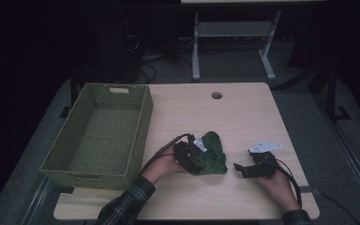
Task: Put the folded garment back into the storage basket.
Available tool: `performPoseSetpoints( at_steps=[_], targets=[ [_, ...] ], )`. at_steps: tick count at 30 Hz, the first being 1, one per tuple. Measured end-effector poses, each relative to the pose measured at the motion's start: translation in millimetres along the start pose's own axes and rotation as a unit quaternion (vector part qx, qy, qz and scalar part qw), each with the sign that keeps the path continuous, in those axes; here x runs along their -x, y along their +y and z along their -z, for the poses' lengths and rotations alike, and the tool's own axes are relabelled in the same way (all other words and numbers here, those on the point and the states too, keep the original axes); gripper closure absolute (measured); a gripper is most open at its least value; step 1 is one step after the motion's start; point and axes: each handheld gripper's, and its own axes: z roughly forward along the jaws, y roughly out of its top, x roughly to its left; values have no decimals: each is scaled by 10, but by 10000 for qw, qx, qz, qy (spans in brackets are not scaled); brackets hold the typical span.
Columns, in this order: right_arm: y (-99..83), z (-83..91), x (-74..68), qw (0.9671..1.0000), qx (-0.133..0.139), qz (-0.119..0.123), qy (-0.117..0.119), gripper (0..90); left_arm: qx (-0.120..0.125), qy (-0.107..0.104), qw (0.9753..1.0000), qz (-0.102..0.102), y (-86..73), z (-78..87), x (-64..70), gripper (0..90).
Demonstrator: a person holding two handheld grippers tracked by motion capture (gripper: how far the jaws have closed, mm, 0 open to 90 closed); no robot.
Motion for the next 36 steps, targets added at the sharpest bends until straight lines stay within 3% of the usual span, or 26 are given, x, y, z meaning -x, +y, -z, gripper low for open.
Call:
performPoseSetpoints(
  at_steps=[3, 11, 20, 31, 36],
  targets=[
    [0, -1, -1, 10000, 0, -4, -3, 146, -34, -48, 10000, 17, 1, 12, -9, 643],
    [1, -1, -1, 10000, 1, -9, -5, 145, 65, 4, 9999, 112, 8, 133, -13, 763],
    [2, -2, -1, 10000, 3, -11, -5, 145, 192, 86, 9994, 261, 15, 297, -18, 773],
    [4, -2, -2, 10000, -1, -15, -9, 145, 337, 152, 9984, 431, 33, 641, -61, 772],
    [4, -3, -2, 10000, 0, -13, -10, 145, 291, 139, 9984, 467, 41, 759, -62, 772]
  ],
)
